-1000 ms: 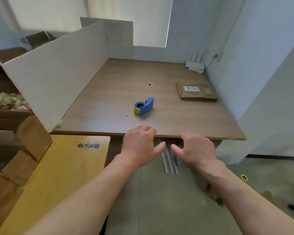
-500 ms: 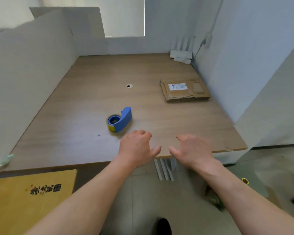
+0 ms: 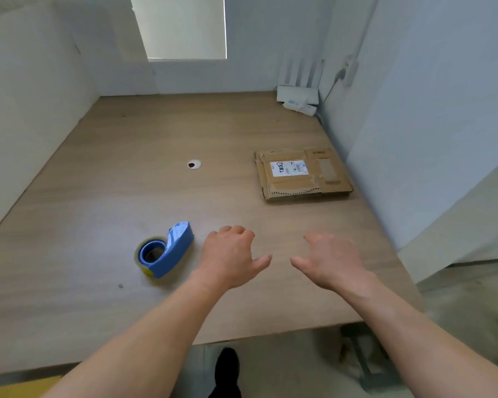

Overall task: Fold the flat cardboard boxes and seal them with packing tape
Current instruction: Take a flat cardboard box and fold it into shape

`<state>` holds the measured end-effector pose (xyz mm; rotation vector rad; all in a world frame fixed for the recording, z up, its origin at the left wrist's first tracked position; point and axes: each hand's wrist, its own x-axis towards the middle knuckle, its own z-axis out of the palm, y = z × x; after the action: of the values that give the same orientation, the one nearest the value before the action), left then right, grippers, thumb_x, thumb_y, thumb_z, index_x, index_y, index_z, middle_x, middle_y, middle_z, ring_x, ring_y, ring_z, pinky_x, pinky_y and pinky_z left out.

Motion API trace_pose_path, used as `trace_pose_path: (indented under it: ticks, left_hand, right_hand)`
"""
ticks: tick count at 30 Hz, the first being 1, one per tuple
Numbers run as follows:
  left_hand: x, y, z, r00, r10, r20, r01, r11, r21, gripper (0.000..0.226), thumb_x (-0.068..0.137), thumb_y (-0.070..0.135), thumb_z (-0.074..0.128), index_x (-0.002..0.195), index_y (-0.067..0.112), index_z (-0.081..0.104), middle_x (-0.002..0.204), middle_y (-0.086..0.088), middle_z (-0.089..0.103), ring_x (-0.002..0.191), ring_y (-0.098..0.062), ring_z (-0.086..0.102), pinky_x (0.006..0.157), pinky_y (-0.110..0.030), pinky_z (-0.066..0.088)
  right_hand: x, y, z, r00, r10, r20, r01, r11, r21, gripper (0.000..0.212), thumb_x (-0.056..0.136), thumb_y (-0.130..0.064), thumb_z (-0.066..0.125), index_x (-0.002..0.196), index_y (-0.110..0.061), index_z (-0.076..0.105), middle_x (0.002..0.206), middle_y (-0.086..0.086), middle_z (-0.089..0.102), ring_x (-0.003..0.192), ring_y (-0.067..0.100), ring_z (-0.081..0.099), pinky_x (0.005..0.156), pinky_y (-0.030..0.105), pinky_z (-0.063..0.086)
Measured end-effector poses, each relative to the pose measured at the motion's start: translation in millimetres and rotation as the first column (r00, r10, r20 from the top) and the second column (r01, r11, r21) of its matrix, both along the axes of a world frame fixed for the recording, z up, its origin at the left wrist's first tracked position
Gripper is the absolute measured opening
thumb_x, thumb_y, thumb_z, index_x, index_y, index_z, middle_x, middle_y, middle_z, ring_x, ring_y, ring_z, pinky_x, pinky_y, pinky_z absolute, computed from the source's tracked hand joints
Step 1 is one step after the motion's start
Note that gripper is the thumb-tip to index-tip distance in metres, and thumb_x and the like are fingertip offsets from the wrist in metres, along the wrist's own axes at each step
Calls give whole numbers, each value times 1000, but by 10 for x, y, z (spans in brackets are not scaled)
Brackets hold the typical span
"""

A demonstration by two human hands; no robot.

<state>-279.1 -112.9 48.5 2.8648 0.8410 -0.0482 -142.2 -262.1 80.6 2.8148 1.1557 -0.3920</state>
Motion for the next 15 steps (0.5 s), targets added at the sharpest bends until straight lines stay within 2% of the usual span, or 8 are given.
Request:
trace_pose_path:
  ticks: [8, 15]
  left_hand:
    - [865, 561, -224, 992, -122, 33, 122, 992, -18, 67, 81, 75, 40, 120, 24, 60, 124, 5, 60, 117, -20, 52, 93, -39, 45]
    - [1379, 799, -349, 986, -166, 14, 167, 985, -36, 68, 79, 74, 40, 122, 24, 58, 128, 5, 58, 119, -21, 50, 95, -38, 44]
  right_hand:
    - [623, 385, -21, 987, -160, -1, 159, 986, -38, 58, 84, -61, 51, 130, -26, 58, 132, 1, 62, 121, 26, 57, 93, 38, 50]
    - [1119, 577, -114, 977, -214, -7, 213, 976, -46, 60, 82, -62, 49, 126, -25, 61, 128, 1, 65, 119, 26, 59, 92, 37, 51]
